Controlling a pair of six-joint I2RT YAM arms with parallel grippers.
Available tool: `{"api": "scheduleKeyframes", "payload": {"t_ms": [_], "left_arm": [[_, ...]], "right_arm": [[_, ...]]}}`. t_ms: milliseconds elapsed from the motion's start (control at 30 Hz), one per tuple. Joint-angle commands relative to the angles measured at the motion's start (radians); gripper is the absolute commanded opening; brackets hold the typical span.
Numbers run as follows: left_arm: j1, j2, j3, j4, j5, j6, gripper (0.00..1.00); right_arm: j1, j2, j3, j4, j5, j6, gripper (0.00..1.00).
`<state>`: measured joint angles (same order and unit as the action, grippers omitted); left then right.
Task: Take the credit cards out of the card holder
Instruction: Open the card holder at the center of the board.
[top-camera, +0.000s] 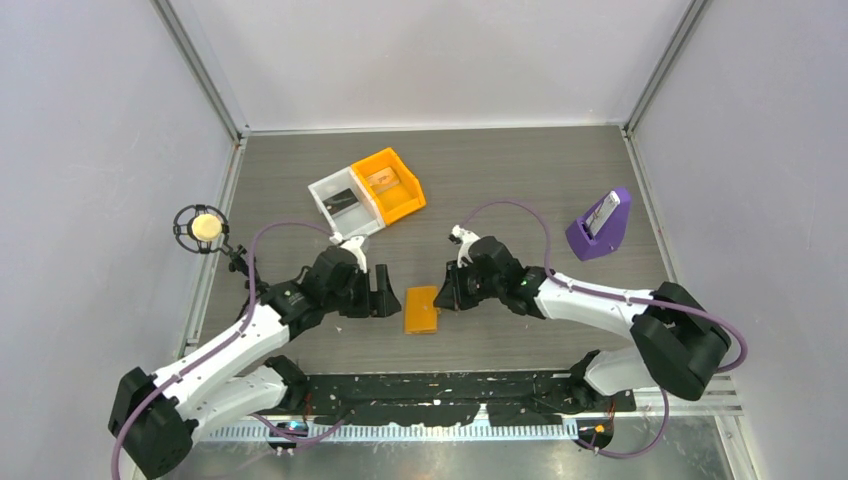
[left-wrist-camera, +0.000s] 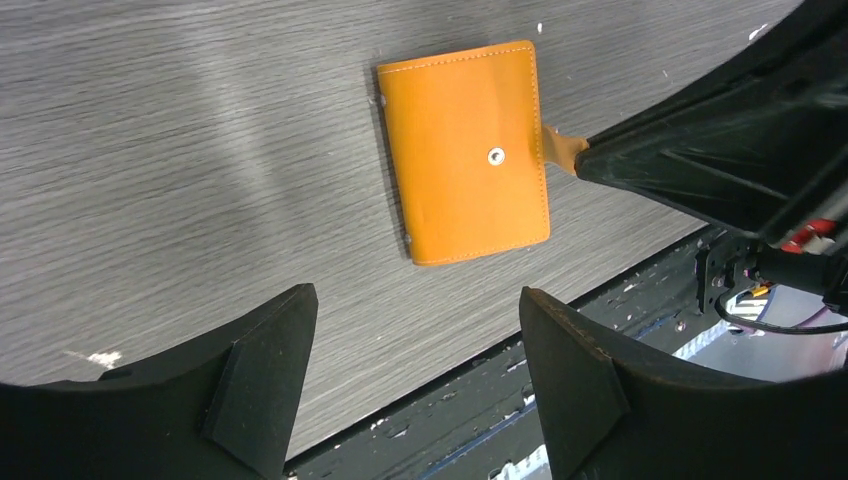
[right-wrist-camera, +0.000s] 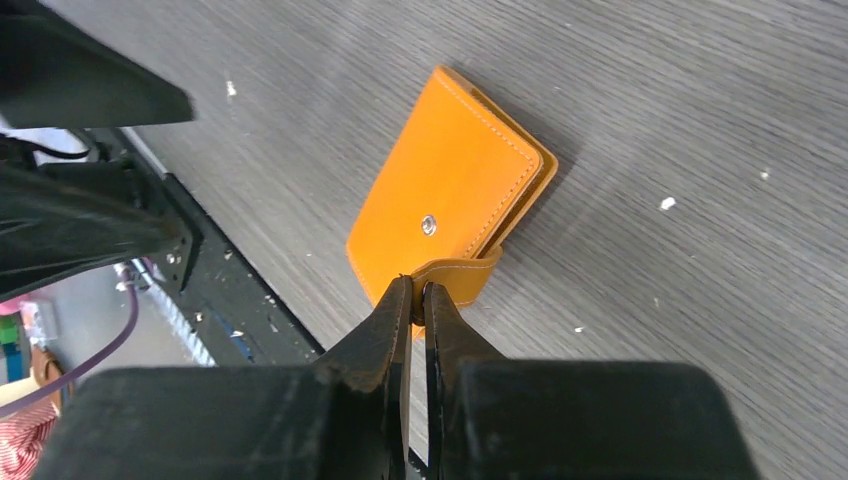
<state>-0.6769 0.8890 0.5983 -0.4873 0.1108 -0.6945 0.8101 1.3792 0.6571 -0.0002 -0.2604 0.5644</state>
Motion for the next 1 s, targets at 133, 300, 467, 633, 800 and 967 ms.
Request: {"api": "scheduleKeyframes", "payload": {"t_ms": [133, 300, 467, 633, 800, 967], "left_arm": [[-0.069, 0.121, -0.005, 0.130, 0.017, -0.075, 0.76], [-0.108, 0.174, 0.004, 0.149, 0.006, -0.091, 0.74], [-0.161, 0.230, 0.046, 0.190, 0.025, -0.104, 0.69], [-0.196, 0.313, 0.048, 0.345, 0.075, -0.152, 0.59], [-0.217, 0.419, 0.059, 0.414, 0.080, -0.165, 0.48], [-0.218, 0.493, 0.054, 0.407, 0.064, -0.167, 0.40]], "right_arm": [[0.004, -0.096, -0.095, 0.217, -0.120, 0.001, 0.05], [0.004, -0.115, -0.150, 0.263, -0.110, 0.006, 0.05], [0.004, -0.113, -0.205, 0.315, -0.120, 0.019, 0.05], [0.004, -0.137, -0.239, 0.323, -0.123, 0.013, 0.05], [0.004, -0.161, -0.246, 0.300, -0.119, -0.004, 0.05], [0.004, -0.158, -0.244, 0.275, -0.115, -0.018, 0.05]]}}
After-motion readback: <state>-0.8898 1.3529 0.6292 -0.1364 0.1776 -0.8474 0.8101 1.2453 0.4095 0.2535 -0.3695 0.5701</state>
